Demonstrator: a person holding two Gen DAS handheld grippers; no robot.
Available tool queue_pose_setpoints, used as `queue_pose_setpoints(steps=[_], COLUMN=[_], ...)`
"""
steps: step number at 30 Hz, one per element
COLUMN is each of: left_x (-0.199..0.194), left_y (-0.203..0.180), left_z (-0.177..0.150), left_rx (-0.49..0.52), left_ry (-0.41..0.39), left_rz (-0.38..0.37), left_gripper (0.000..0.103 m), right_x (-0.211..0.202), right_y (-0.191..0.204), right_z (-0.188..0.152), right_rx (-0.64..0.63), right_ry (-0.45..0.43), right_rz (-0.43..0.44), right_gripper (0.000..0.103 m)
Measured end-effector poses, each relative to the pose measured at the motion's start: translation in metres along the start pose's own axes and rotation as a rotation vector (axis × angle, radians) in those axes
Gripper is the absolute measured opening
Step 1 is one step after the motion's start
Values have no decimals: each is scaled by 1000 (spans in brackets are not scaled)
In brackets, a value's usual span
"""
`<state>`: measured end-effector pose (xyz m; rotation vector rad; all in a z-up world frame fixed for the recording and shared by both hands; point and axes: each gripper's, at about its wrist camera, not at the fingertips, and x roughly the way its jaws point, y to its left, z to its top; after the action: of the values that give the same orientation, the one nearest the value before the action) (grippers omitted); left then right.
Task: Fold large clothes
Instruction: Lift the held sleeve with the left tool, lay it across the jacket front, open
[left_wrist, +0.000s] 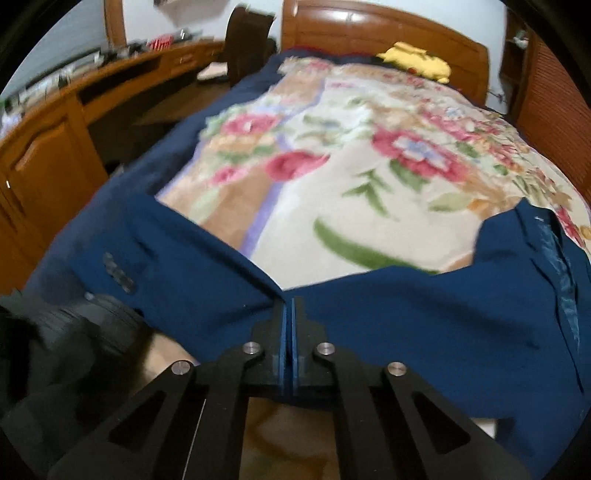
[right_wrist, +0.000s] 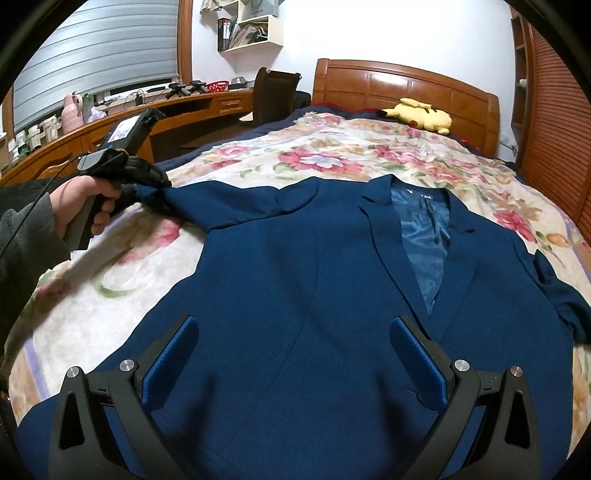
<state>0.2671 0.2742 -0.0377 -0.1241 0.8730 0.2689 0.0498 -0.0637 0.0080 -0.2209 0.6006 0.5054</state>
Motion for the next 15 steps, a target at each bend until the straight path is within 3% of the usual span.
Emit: queue_pose_setpoints(steps=[7, 15], left_x=[-90, -164], left_y=[-55, -143], left_z=[10, -15], left_rx=[100, 280], left_ry=[-142, -212], left_rz=[-90, -224], left_gripper=[1, 2], right_x=[-20, -66], right_y=[-17, -50], right_z=[2, -5], right_rx=[25, 87], right_ry=[-40, -110], right_rz=[-5, -65], right_gripper=[103, 103])
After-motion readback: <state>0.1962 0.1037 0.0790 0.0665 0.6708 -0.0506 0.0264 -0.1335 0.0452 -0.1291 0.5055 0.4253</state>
